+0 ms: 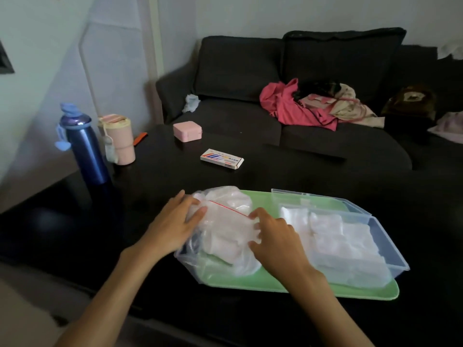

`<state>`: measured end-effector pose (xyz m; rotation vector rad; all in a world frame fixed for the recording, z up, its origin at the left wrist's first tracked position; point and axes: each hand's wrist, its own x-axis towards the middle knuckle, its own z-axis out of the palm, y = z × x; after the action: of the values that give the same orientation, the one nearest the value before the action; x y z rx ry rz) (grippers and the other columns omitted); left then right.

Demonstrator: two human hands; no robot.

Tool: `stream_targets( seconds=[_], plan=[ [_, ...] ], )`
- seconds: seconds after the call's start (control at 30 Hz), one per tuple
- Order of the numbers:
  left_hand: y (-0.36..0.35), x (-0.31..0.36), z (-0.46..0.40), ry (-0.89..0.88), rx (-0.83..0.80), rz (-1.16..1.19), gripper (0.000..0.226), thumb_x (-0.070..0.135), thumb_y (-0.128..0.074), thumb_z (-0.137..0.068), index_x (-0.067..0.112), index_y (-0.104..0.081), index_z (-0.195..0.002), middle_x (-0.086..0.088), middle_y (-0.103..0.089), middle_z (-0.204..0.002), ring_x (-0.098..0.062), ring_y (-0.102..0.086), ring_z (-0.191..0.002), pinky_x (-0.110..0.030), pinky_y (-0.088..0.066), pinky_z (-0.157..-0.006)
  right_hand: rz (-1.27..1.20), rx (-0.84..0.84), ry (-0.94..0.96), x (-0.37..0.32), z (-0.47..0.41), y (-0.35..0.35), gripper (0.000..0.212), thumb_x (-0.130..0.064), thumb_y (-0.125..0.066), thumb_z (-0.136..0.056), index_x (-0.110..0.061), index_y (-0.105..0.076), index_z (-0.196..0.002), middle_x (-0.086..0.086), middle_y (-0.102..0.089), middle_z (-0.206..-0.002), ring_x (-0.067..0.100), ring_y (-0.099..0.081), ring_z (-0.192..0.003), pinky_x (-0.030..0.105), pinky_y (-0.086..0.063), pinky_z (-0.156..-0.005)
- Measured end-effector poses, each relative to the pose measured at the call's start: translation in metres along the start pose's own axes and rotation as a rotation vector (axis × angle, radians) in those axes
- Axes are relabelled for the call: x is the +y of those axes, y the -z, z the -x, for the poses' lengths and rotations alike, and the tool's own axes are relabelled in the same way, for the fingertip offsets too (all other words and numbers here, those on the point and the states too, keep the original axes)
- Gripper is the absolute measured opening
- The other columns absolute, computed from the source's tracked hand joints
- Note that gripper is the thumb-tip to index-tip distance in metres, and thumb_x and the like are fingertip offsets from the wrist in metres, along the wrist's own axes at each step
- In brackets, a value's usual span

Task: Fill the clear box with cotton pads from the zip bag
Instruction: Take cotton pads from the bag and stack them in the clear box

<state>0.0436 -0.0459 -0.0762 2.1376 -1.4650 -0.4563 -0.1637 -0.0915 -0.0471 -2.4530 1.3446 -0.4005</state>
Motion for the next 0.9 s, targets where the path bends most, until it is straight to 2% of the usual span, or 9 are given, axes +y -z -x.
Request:
stream_targets(
  seconds=[0.07, 0.13, 0.2, 0.3, 0.37, 0.5, 0.6, 0.77, 0.9],
  plan=[
    [-0.002, 0.000, -0.005, 0.063, 0.041, 0.026, 0.028, 0.049, -0.045, -0.092, 0.025, -0.053, -0.104, -0.005, -0.046, -0.138, -0.020, -0.032, -0.138, -0.044, -0.036, -0.104, 0.010, -0.012, 0.029, 0.001, -0.004, -0.004, 0.054, -0.003, -0.050, -0.082, -0.025, -0.038, -0.130, 0.008, -0.062, -0.110, 0.029, -0.058, -0.099, 0.038, -0.048, -0.085],
    [-0.004, -0.001, -0.007, 0.103, 0.088, 0.189, 0.027, 0.043, -0.051, -0.092, 0.017, -0.054, -0.087, -0.004, -0.059, -0.097, -0.023, -0.056, -0.101, -0.034, -0.041, -0.082, -0.056, -0.062, 0.089, 0.000, -0.006, -0.010, 0.064, 0.004, -0.044, -0.081, -0.027, -0.033, -0.135, 0.013, -0.062, -0.109, 0.033, -0.059, -0.098, 0.042, -0.049, -0.085],
    [-0.006, 0.000, -0.006, 0.185, 0.121, 0.525, 0.032, 0.035, -0.053, -0.093, 0.009, -0.058, -0.078, -0.004, -0.057, -0.075, -0.021, -0.055, -0.077, -0.031, -0.038, -0.069, -0.153, -0.128, 0.125, -0.003, -0.009, -0.016, 0.070, 0.004, -0.041, -0.082, -0.028, -0.020, -0.141, 0.016, -0.059, -0.116, 0.035, -0.056, -0.105, 0.042, -0.046, -0.091],
    [-0.003, 0.002, -0.006, 0.430, 0.095, 0.990, 0.023, 0.029, -0.053, -0.094, 0.015, -0.064, -0.081, -0.002, -0.066, -0.077, -0.017, -0.062, -0.074, -0.027, -0.046, -0.059, -0.307, -0.136, 0.139, -0.006, -0.018, -0.017, 0.074, 0.009, -0.038, -0.083, -0.024, -0.012, -0.143, 0.020, -0.050, -0.131, 0.035, -0.049, -0.119, 0.039, -0.040, -0.097],
    [-0.004, 0.000, -0.003, 0.487, 0.067, 1.046, 0.020, 0.029, -0.050, -0.096, 0.015, -0.064, -0.091, -0.004, -0.068, -0.083, -0.018, -0.064, -0.078, -0.030, -0.049, -0.057, -0.372, -0.132, 0.135, -0.006, -0.022, -0.016, 0.075, 0.015, -0.033, -0.079, -0.021, -0.013, -0.141, 0.021, -0.041, -0.140, 0.031, -0.042, -0.129, 0.034, -0.037, -0.102],
    [-0.005, -0.013, -0.001, 0.387, 0.153, 0.619, 0.028, 0.031, -0.053, -0.094, 0.011, -0.056, -0.113, -0.009, -0.064, -0.102, -0.023, -0.062, -0.090, -0.042, -0.053, -0.080, -0.195, -0.113, 0.190, -0.009, -0.012, -0.022, 0.074, 0.017, -0.035, -0.074, -0.016, -0.020, -0.138, 0.012, -0.039, -0.136, 0.022, -0.042, -0.121, 0.018, -0.036, -0.091],
    [0.007, -0.014, 0.003, 0.166, 0.248, 0.169, 0.053, 0.027, -0.067, -0.084, 0.022, -0.046, -0.133, -0.007, -0.049, -0.133, -0.027, -0.046, -0.124, -0.043, -0.037, -0.105, 0.002, 0.041, 0.108, -0.015, -0.001, -0.023, 0.070, 0.011, -0.040, -0.077, -0.008, -0.021, -0.142, 0.009, -0.022, -0.145, 0.024, -0.022, -0.134, 0.022, -0.026, -0.105],
    [0.026, 0.005, 0.015, -0.404, 0.412, -0.195, 0.054, -0.010, -0.065, -0.068, 0.029, -0.065, -0.105, 0.010, -0.055, -0.117, -0.017, -0.048, -0.107, -0.029, -0.037, -0.085, 0.019, 0.227, 0.057, -0.021, 0.003, -0.007, 0.043, 0.008, -0.047, -0.080, -0.020, -0.049, -0.114, -0.002, -0.039, -0.119, 0.016, -0.043, -0.101, 0.027, -0.042, -0.064],
    [0.018, 0.000, 0.023, -0.327, 0.280, -0.244, 0.050, 0.001, -0.051, -0.085, 0.040, -0.064, -0.114, 0.018, -0.062, -0.117, -0.012, -0.056, -0.102, -0.025, -0.045, -0.080, -0.028, 0.176, 0.085, -0.018, 0.000, -0.007, 0.026, -0.012, -0.050, -0.087, -0.029, -0.068, -0.096, -0.010, -0.058, -0.108, 0.010, -0.056, -0.095, 0.024, -0.046, -0.070]
  ],
)
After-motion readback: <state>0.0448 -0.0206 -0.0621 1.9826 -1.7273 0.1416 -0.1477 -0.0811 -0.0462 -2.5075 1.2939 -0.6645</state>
